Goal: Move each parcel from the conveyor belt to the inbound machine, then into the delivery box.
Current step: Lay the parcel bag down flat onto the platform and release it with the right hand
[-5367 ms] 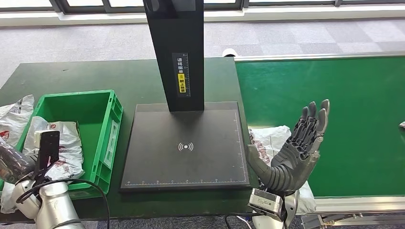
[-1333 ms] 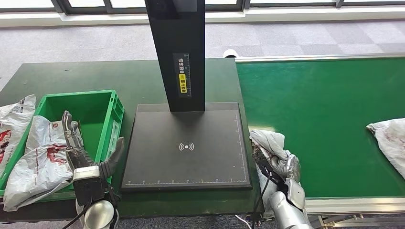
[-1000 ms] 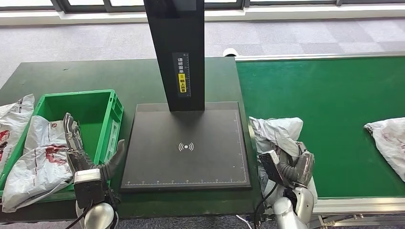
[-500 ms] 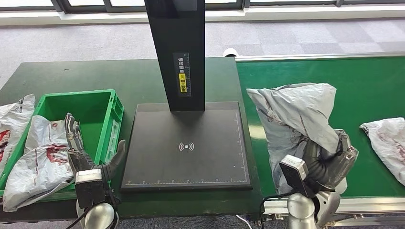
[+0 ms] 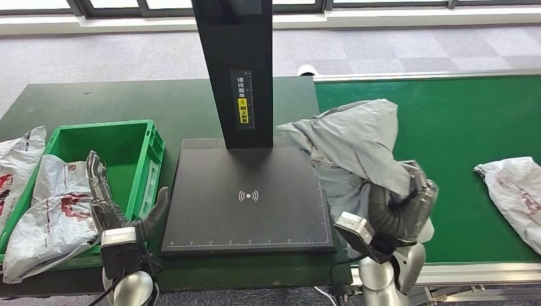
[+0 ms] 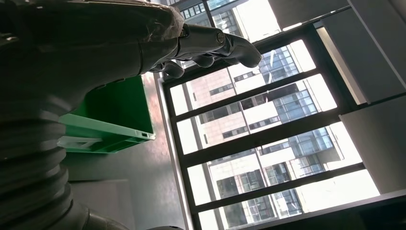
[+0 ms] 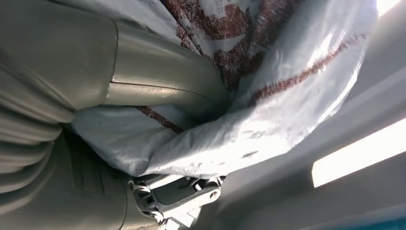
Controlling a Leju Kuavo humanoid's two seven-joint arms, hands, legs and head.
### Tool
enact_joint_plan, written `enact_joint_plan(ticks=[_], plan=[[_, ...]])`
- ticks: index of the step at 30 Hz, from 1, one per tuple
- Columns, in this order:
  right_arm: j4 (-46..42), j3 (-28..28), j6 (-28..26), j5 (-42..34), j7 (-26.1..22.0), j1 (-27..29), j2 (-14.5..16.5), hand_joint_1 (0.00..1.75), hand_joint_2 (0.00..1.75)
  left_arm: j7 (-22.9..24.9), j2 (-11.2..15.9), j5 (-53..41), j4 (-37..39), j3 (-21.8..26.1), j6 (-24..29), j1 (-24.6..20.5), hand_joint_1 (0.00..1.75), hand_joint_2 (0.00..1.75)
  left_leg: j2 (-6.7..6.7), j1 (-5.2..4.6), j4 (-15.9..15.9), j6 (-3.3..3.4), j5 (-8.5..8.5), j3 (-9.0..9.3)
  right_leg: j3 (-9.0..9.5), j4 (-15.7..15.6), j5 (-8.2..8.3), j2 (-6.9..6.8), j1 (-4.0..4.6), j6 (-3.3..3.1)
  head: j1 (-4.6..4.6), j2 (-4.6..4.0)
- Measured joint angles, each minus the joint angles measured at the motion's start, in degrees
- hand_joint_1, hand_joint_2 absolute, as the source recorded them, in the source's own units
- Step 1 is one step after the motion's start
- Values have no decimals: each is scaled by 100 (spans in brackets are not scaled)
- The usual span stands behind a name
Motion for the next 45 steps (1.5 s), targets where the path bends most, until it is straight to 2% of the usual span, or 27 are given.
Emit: enact_joint_plan(ticks=[7, 12, 18, 28, 29, 31, 32, 33, 35, 39, 45], plan=[[2505, 835, 18, 109, 401, -974, 86, 175, 175, 2, 0, 1, 158, -167, -30, -157, 0, 175, 0, 0, 1, -6, 13, 2, -2, 1, 10, -1, 1, -2, 0, 0], [3772, 1251, 13, 2, 627, -1542, 159, 175, 175, 39, 2, 9, 240, -256, -50, -216, 0, 175, -2, 1, 1, -7, 13, 0, -5, 2, 10, 0, 3, -3, 1, 0], [4466, 1556, -7, -48, 734, -1815, 185, 175, 175, 30, 5, 37, 342, -318, -83, -249, 0, 175, -1, 0, 1, -7, 10, -2, -8, 1, 7, 0, 2, -4, 1, 0], [4851, 1761, -15, -78, 832, -1940, 193, 175, 175, 56, 13, 38, 420, -338, -78, -334, 0, 175, 0, 0, 1, -8, 10, -1, -8, 1, 8, 0, 3, -4, -1, 0], [4868, 1765, -15, -78, 832, -1947, 193, 145, 175, 56, 13, 37, 421, -338, -78, -335, 0, 175, 0, 0, 1, -8, 10, -1, -8, 1, 8, 0, 4, -4, -1, 0], [4897, 1768, -15, -80, 832, -1962, 193, 58, 175, 56, 13, 36, 422, -338, -77, -338, 0, 175, 1, 0, 1, -8, 10, -1, -8, 1, 8, 1, 4, -4, -1, 0], [4913, 1769, -14, -81, 834, -1972, 193, 14, 131, 57, 13, 36, 424, -338, -77, -341, 0, 175, 1, 0, 1, -8, 10, -1, -8, 1, 8, 1, 4, -4, -1, 0], [4939, 1772, -9, -83, 851, -1987, 193, 0, 87, 59, 13, 34, 427, -338, -75, -344, 0, 175, 1, 1, 1, -8, 10, -1, -8, 1, 8, 1, 4, -4, -1, 0], [5028, 1784, 25, -85, 949, -2032, 193, 0, 0, 63, 13, 29, 435, -338, -71, -350, 0, 175, 1, 1, 1, -8, 10, -2, -8, 1, 8, 1, 4, -4, -1, 0], [5241, 1843, 79, -78, 1159, -2110, 193, 0, 0, 65, 15, 23, 449, -338, -50, -354, 0, 175, 1, 0, 1, -7, 10, -2, -8, 1, 8, 0, 3, -4, 1, 0], [5268, 1876, -2, -38, 1031, -2080, 193, 0, 0, 65, 15, 14, 449, -338, -17, -354, 0, 175, 1, 0, 1, -8, 10, -1, -8, 1, 8, 1, 4, -4, -1, 0]])
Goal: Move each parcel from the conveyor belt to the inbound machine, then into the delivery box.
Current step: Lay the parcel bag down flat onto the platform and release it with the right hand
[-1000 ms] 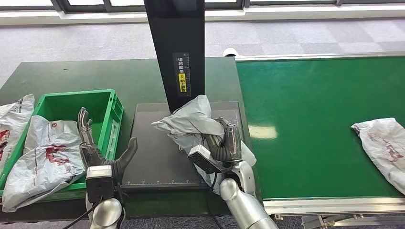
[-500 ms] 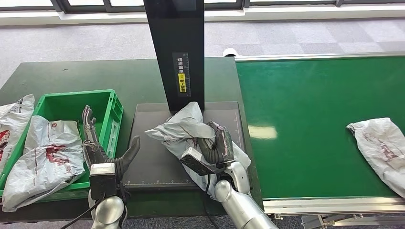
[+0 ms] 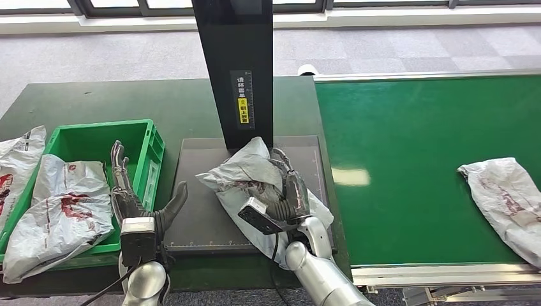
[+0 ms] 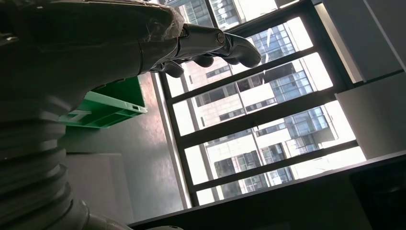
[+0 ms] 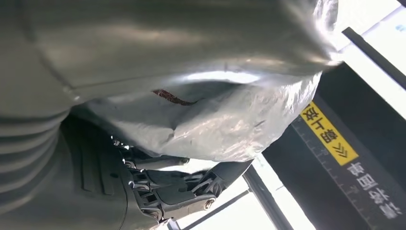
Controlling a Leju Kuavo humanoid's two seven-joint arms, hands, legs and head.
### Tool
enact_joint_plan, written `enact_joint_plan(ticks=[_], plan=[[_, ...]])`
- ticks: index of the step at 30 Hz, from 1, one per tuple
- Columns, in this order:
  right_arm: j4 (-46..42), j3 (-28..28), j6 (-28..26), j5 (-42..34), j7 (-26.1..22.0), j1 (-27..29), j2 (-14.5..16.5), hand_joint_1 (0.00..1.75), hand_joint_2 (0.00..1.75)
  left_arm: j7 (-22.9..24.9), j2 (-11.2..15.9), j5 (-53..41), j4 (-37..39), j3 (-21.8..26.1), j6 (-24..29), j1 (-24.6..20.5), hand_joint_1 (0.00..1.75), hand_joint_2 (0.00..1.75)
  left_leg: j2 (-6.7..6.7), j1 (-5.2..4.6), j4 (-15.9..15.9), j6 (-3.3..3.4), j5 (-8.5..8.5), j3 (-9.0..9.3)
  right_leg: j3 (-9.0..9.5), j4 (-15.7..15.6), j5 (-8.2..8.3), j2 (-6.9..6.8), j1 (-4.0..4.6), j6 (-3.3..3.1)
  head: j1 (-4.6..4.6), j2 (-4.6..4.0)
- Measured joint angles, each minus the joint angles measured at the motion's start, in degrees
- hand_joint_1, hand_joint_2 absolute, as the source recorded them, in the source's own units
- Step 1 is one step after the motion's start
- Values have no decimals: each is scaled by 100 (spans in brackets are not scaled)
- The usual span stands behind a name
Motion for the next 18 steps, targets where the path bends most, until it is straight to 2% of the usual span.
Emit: enact_joint_plan(ticks=[12, 18], plan=[[-493, -23, -18, 44, -64, 197, -2, 0, 0, 4, 7, -4, 0, 0, 55, 0, 0, 175, 1, 0, 0, 0, 0, 1, 0, 0, 0, 0, 0, 0, 2, 0], [-966, -129, -20, 29, -356, 389, -2, 0, 0, 34, 10, -11, 7, 0, 94, 0, 0, 175, -1, 0, 1, 0, 0, 1, 0, 0, 0, -1, 0, 0, 1, 0]])
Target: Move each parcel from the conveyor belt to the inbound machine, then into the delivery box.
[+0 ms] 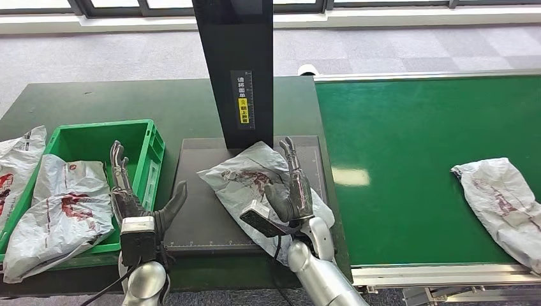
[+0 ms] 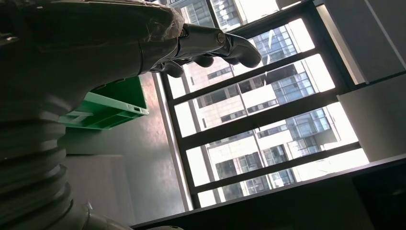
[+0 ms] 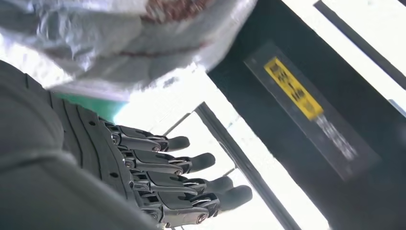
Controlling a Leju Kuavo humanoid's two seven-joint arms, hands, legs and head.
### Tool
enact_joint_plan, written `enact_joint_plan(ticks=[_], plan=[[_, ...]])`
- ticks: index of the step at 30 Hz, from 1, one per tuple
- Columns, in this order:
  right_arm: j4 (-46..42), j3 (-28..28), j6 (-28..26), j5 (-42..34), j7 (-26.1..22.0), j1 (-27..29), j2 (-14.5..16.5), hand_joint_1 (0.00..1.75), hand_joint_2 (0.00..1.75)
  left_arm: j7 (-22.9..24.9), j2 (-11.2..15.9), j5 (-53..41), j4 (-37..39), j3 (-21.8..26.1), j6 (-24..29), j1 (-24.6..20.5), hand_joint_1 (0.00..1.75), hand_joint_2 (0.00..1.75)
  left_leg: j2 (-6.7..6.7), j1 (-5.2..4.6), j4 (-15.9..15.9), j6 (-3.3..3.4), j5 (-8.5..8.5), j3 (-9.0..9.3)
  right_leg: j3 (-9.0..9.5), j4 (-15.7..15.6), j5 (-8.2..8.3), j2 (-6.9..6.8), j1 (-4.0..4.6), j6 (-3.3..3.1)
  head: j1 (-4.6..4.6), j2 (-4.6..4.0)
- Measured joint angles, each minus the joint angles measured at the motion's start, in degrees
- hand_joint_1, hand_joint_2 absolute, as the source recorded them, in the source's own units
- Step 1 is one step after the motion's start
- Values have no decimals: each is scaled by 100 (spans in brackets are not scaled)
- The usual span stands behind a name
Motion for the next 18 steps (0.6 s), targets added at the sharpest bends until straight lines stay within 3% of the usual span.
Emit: enact_joint_plan(ticks=[1, 5, 10, 18], plan=[[-168, -36, -1, 6, -59, 65, 0, 0, 0, 2, 1, -1, 3, 0, 4, 0, 0, 175, 0, 0, 0, 0, 0, 0, 0, 0, 0, 0, 0, 0, 0, 0], [-659, -147, 0, -8, -176, 232, 0, 0, 175, 4, 1, -3, 7, 0, 7, -2, 0, 175, 2, 0, 0, -1, -1, 0, -2, 0, 0, 2, 0, 0, 0, 0], [-1963, -270, -3, -504, -718, 620, -38, 0, 175, 39, 2, -23, 13, 0, 12, -4, 0, 175, -2, -1, 1, -1, -1, -2, -4, 0, 0, -2, -2, 0, 2, 0], [-4389, -278, -2, -785, -771, 1081, -124, 0, 175, 249, -5, -408, 201, -128, -408, -199, 0, 175, 9, -6, 2, -1, -3, 1, -5, -1, 0, 6, -3, 0, 3, 0]])
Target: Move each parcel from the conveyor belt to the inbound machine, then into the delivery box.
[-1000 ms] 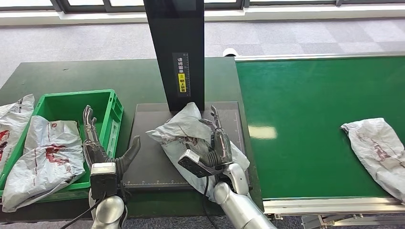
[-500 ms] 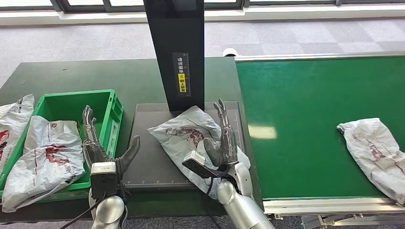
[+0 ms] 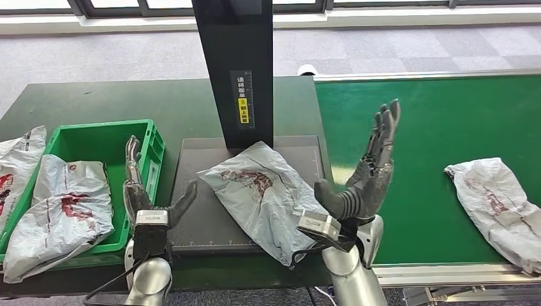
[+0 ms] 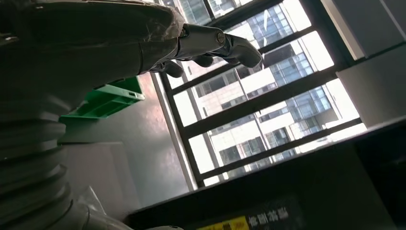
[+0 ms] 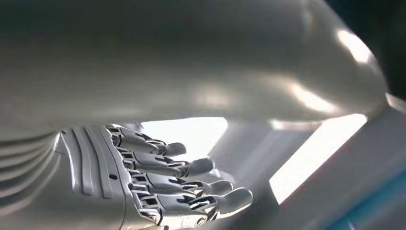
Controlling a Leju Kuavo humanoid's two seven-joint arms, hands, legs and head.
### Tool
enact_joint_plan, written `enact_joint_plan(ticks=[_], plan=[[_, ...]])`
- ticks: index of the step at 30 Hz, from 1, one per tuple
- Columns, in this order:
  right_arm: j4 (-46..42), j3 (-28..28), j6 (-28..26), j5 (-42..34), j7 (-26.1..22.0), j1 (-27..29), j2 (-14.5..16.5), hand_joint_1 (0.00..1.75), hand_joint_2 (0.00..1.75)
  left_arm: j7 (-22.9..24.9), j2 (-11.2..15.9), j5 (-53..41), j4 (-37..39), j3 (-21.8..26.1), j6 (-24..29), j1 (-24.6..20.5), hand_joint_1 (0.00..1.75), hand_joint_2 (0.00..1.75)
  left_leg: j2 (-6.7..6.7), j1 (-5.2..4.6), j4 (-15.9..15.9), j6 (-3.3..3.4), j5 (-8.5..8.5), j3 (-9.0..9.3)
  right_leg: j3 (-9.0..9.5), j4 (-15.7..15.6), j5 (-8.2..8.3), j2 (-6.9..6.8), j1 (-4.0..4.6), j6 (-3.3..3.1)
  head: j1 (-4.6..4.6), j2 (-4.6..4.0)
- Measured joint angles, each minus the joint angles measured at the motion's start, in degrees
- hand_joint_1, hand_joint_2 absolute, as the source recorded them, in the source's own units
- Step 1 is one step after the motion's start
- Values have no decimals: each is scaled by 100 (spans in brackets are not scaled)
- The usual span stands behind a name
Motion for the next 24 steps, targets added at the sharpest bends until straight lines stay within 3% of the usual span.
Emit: enact_joint_plan(ticks=[10, 14, 24], plan=[[-1474, 49, 8, -124, 2, 248, -54, 0, 175, 189, -60, -345, 545, -326, -425, -405, 0, 175, 7, 0, 1, 1, 0, 7, 3, 0, 1, 6, 0, 0, -2, 0], [-1819, 163, 9, -209, 2, 290, -69, 0, 175, 293, -142, -333, 1233, -534, -581, -855, 0, 175, 9, 0, 1, 1, 0, 8, 4, 0, 4, 7, -3, 3, -1, 0], [-1883, 332, 16, -415, 6, 255, -80, 0, 175, 867, -296, -179, 3453, -891, -191, -2095, 0, 175, 7, 0, 1, 2, 2, 8, 10, 1, 9, 5, -3, 6, -1, 0]])
